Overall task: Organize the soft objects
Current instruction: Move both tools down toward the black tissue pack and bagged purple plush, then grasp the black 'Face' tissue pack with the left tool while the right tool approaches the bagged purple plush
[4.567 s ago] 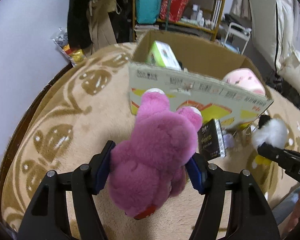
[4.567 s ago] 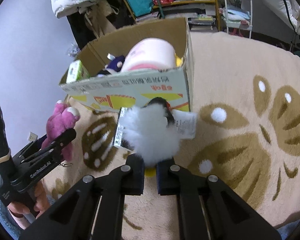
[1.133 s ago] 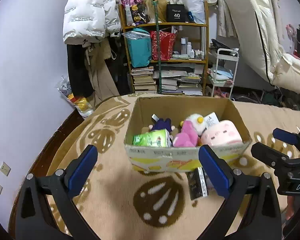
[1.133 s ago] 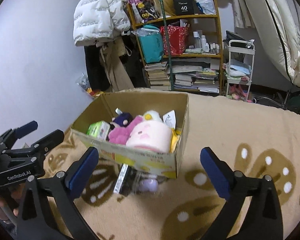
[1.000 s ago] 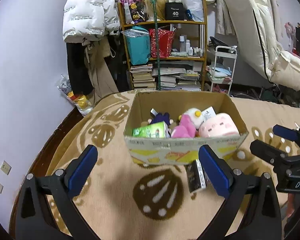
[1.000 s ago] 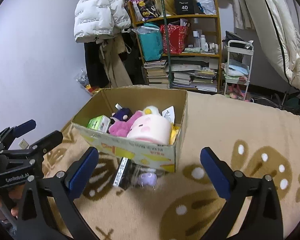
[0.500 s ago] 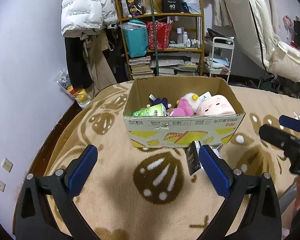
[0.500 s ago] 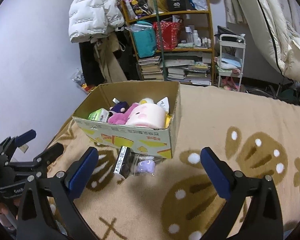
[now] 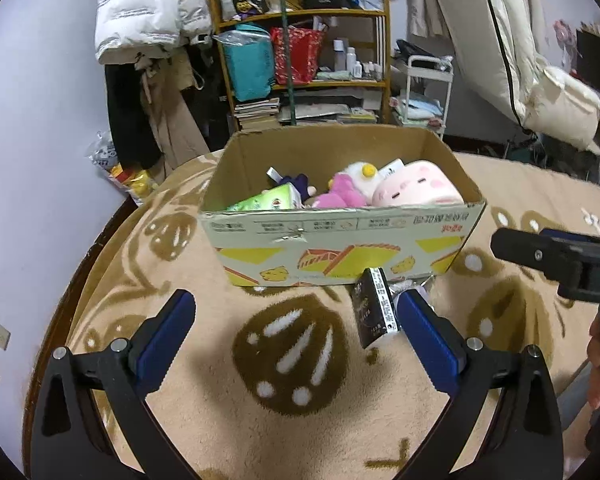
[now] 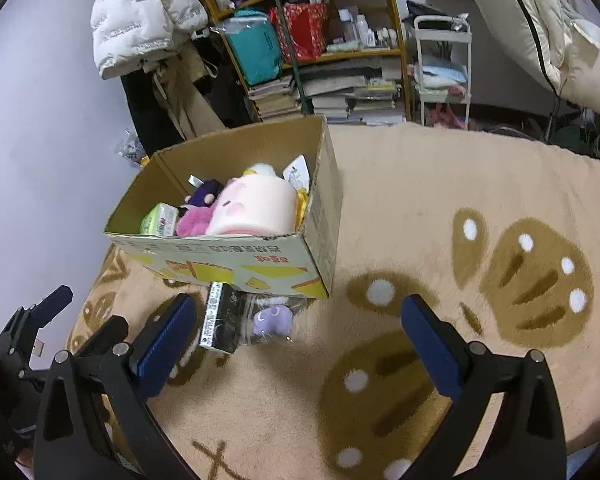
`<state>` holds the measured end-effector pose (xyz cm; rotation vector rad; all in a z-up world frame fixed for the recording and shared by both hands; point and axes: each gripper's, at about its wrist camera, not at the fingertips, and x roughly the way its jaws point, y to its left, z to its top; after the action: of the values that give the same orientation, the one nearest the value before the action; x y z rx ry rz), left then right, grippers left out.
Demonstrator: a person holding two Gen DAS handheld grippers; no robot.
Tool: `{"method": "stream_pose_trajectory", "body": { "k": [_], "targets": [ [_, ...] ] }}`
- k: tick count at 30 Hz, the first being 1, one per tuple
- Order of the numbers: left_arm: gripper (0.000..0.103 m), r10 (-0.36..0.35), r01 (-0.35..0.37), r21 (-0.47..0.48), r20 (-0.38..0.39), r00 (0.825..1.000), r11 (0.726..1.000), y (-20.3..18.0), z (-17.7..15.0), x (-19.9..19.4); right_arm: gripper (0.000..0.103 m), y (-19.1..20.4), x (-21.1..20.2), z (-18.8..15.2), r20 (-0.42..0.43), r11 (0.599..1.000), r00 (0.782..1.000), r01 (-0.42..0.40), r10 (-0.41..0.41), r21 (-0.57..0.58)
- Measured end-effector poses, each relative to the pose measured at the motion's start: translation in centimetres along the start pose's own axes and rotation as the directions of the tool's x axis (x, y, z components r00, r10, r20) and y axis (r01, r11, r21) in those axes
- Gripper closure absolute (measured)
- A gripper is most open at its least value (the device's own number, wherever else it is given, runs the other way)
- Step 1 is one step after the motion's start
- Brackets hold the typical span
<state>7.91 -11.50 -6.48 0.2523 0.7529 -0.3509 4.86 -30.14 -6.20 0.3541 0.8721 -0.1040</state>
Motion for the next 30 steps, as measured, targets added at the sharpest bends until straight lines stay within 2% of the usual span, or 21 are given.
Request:
{"method": "stream_pose_trajectory", "body": {
  "k": [13, 20, 30],
  "targets": [
    [0.003, -0.058, 0.061, 0.071, -0.043, 0.997, 0.996, -2.7, -0.3, 3.4, 0.0, -0.8, 3.1, 0.6, -0.073, 0.999, 0.997, -0.002, 0.005, 0.043],
    [0.003, -0.062, 0.071, 0.099, -0.086, 0.994, 0.993, -3.9, -0.7, 5.4, 0.0, -0.9, 5.3, 0.3, -0.159, 1.0, 0.987, 0.003, 0.002, 0.031],
    [0.003, -0.044, 0.06, 0.112, -0.144, 0.989, 0.992, -4.6, -1.2, 7.7, 0.0, -0.8, 7.3, 0.3, -0.207, 1.0, 0.978, 0.012, -0.007, 0.025]
  ]
}}
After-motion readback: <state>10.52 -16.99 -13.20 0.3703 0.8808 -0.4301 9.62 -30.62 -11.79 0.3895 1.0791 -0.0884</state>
